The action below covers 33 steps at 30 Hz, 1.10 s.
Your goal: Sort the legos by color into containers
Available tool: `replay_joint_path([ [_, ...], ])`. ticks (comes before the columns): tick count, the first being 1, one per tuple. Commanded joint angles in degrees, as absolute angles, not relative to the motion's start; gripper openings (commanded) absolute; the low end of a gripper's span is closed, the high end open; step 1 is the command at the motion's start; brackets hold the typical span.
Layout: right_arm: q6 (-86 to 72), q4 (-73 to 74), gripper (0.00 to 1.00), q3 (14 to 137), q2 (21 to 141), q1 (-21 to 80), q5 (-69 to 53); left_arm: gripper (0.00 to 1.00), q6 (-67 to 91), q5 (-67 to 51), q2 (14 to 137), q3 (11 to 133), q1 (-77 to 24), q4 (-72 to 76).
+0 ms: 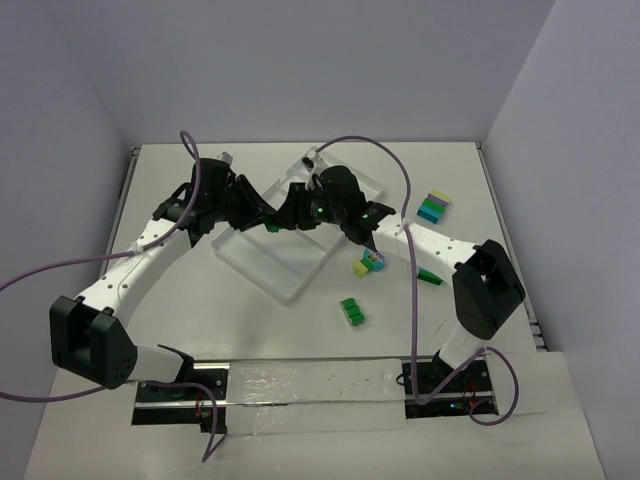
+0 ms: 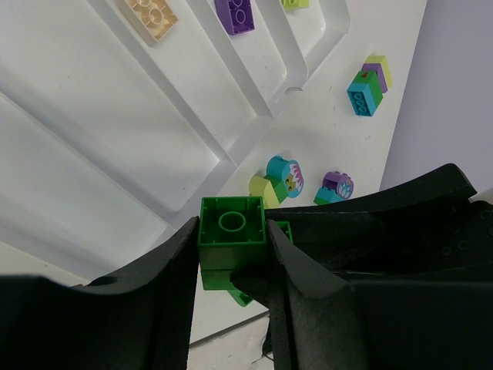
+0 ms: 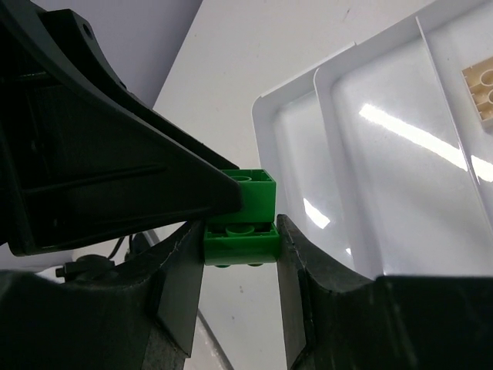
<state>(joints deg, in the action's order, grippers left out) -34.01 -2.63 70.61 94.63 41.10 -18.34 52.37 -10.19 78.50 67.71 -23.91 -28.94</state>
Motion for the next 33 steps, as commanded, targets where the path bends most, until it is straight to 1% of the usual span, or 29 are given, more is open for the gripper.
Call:
replay_joint_path([
  [1,-34.26,-6.57,0.12,71.29,92.88,41.52,-18.05,0.0,52.64,-11.55,77.34,67.09,-23.59,-25.41],
  [3,-33.72,-5.28,0.05,71.1,92.6,41.48,-17.43,0.0,53.07,-11.26,77.51,66.98,-23.43,-25.18],
  [4,-33.3,-4.19,0.03,71.08,92.39,41.48,-16.39,0.0,53.31,-11.16,77.58,66.79,-23.19,-24.89],
  [10,-28.19,1.37,0.02,66.8,90.09,41.43,-11.08,0.0,56.13,-12.36,77.87,62.52,-22.24,-20.34],
  [13,-27.36,2.26,0.02,63.34,86.95,41.4,-9.12,0.0,56.92,-11.64,79.23,61.55,-21.98,-19.02],
  [20,-26.37,4.04,0.02,60.74,84.03,41.48,-7.21,0.0,55.9,-9.23,82.53,65.73,-21.97,-20.74],
  [26,-24.66,6.57,0.03,60.03,83.23,41.48,-3.78,0.0,55.2,-8.09,84.55,66.53,-21.8,-20.74],
  [30,-24.06,8.65,0.03,59.84,82.42,41.47,-0.48,0.0,53.19,-2.49,86.75,68.19,-21.81,-22.58],
  [33,-23.56,9.52,0.03,59.32,81.27,41.4,2.01,0.0,52.23,5.86,89.89,70.53,-22.37,-25.23],
])
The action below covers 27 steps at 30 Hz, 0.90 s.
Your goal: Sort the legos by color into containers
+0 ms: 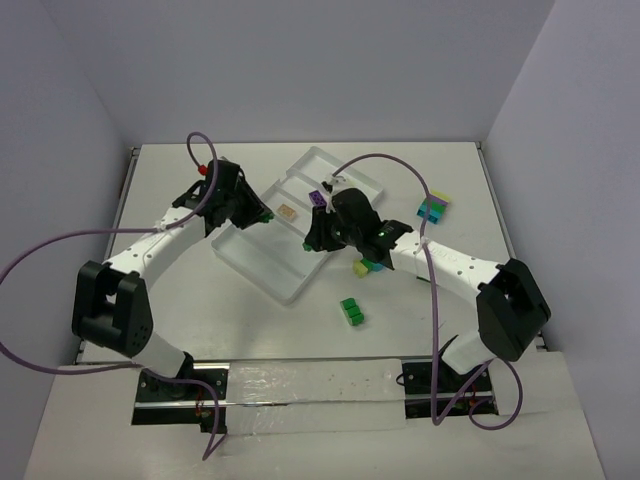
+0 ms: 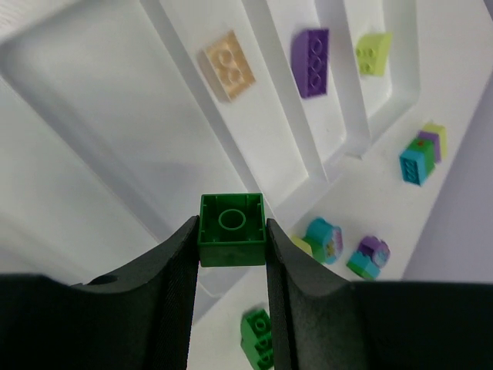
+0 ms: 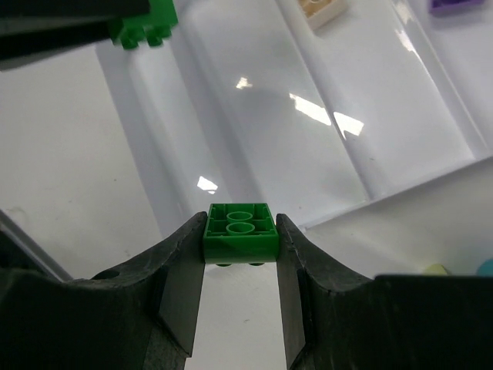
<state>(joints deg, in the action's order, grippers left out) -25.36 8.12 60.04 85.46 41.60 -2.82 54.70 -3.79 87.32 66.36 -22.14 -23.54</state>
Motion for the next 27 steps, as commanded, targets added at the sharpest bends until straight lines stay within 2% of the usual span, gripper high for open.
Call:
replay_joint_path([
  [1,-23.53,9.8,0.03,59.17,80.96,41.4,2.68,0.0,51.67,7.91,90.61,71.04,-22.72,-25.36],
  [9,-23.49,10.81,0.04,58.15,80.1,41.4,5.36,0.0,49.48,10.92,98.81,76.14,-23.14,-25.66],
  [16,-23.95,11.05,0.04,60.25,81.45,41.4,4.25,0.0,49.04,15.15,100.86,75.17,-23.45,-26.96],
  [18,-24.16,10.66,0.04,61.3,82.14,41.4,3.47,0.03,48.79,15.21,101.48,75.47,-23.47,-27.73],
  [21,-24.46,10.62,0.05,64.19,84.59,41.4,1.28,0.24,48.69,14.93,102.12,75.85,-23.56,-28.2],
  [24,-24.97,10.0,0.05,65.72,86.69,41.4,0.36,0.62,48.68,14.4,101.67,75.94,-23.65,-28.31],
  [27,-25.31,9.32,0.05,67.98,89.41,41.4,-0.41,0.88,48.33,14.29,100.38,76.35,-23.78,-28.93],
])
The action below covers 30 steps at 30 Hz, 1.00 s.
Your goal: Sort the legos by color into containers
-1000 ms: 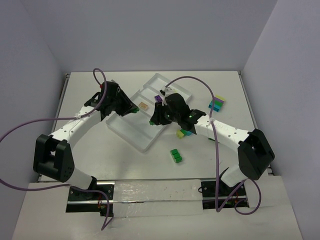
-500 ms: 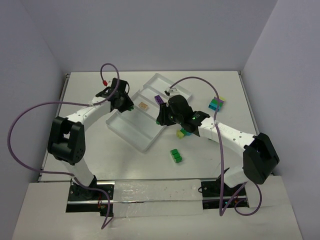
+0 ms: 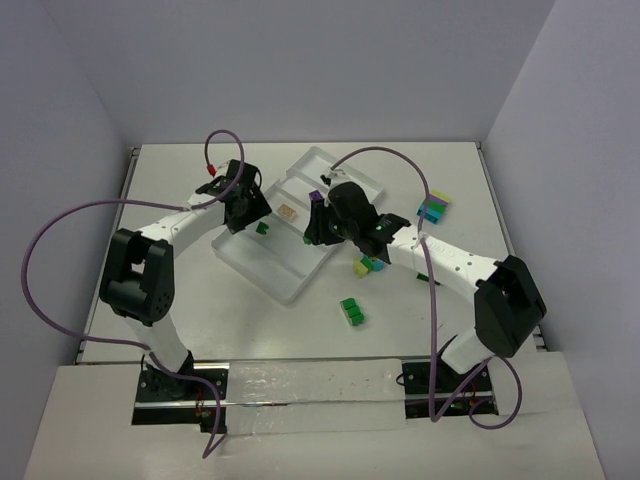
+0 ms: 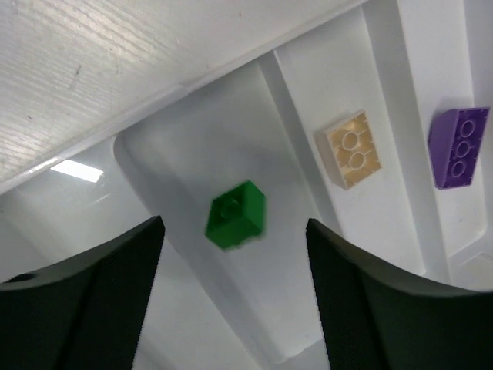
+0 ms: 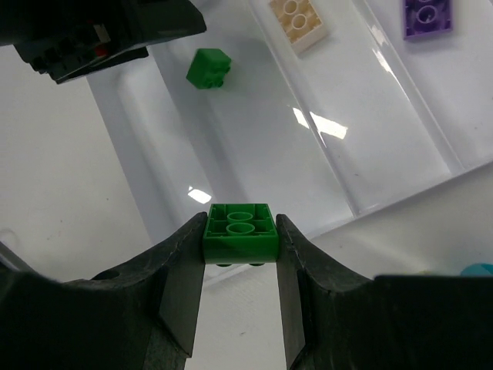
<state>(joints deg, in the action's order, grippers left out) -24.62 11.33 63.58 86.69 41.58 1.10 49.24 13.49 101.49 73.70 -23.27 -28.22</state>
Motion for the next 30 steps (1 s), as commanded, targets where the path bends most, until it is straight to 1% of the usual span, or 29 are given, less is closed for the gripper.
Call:
replay_joint_path([
  [1,-25.36,9.23,0.05,68.76,90.12,41.4,-1.18,0.91,48.17,14.37,99.77,76.68,-23.82,-29.43],
  [4,-25.84,8.36,0.05,70.49,92.64,41.48,-2.28,0.96,47.64,14.95,97.73,77.79,-23.82,-30.59],
  [9,-26.46,8.25,0.06,74.39,97.64,41.41,-3.53,0.96,46.62,16.64,92.35,79.3,-23.82,-33.91],
  [11,-26.55,8.19,0.08,76.16,100.03,41.48,-3.69,0.96,45.97,18.68,89.22,79.53,-23.82,-36.44],
  [14,-26.79,8.96,0.13,79.08,103.45,41.48,-3.69,0.96,46.19,21.34,84.63,78.86,-23.58,-39.33],
  [16,-26.89,9.91,0.29,81.42,106.44,41.48,-3.35,0.96,46.32,21.27,78.81,76.87,-23.3,-39.98],
  [17,-26.89,10.32,0.3,82.17,106.52,41.48,-3.34,0.96,46.4,21.11,78.67,76.12,-23.21,-39.99],
  [18,-26.83,10.97,0.48,83.41,107.55,41.48,-3.4,0.96,46.65,21.09,76.5,74.71,-23.08,-40.47],
  [19,-26.81,11.5,0.59,84.04,108.08,41.48,-3.32,0.96,46.79,21.28,75.19,73.99,-22.99,-41.27],
  [21,-26.81,11.94,0.73,84.2,108.03,41.48,-3.0,0.96,47.09,22.01,73.59,73.67,-22.86,-43.86],
  [22,-26.75,12.06,0.77,84.09,107.81,41.48,-2.73,0.96,47.16,22.59,72.85,73.55,-22.75,-44.87],
  [23,-26.63,12.27,0.8,84.0,107.48,41.48,-2.39,0.96,47.2,23.09,72.18,73.43,-22.63,-45.52],
  [25,-26.29,12.88,0.8,83.86,106.01,41.48,-1.2,0.96,47.12,23.63,71.02,73.15,-22.5,-45.5],
  [27,-25.86,14.11,0.79,83.67,104.84,41.41,-0.22,0.96,46.57,23.08,69.4,72.07,-22.5,-44.53],
  [30,-25.23,14.81,0.78,81.15,99.87,40.92,3.63,0.96,45.79,21.72,67.46,70.49,-22.41,-41.89],
])
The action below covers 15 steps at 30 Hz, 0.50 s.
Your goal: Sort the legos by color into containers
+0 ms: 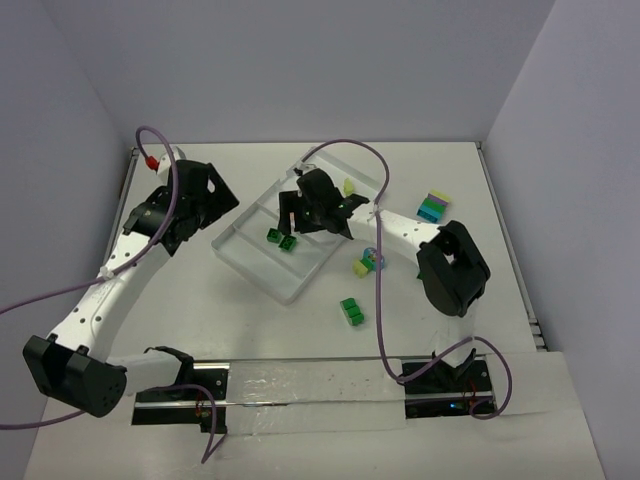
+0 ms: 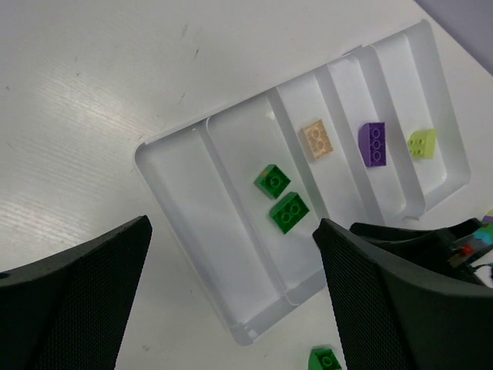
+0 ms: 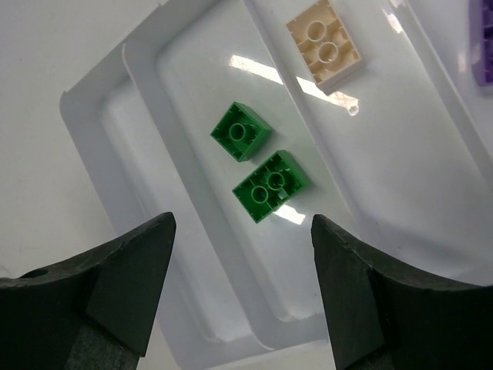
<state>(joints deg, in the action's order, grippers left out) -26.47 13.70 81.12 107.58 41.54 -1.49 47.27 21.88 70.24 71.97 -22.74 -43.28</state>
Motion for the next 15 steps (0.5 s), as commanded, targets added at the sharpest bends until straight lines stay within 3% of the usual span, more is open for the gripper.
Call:
replay_joint_path([
  [1,-25.01,14.64,0.78,79.3,97.06,40.57,4.73,0.96,45.53,21.27,67.24,70.05,-22.41,-41.58],
  [7,-24.26,18.09,0.78,63.44,79.6,37.74,8.4,0.96,44.23,19.26,67.74,67.44,-22.5,-39.77],
  [15,-28.76,27.41,0.84,45.81,67.46,37.88,7.66,0.95,44.0,18.14,68.47,65.4,-22.5,-37.04],
])
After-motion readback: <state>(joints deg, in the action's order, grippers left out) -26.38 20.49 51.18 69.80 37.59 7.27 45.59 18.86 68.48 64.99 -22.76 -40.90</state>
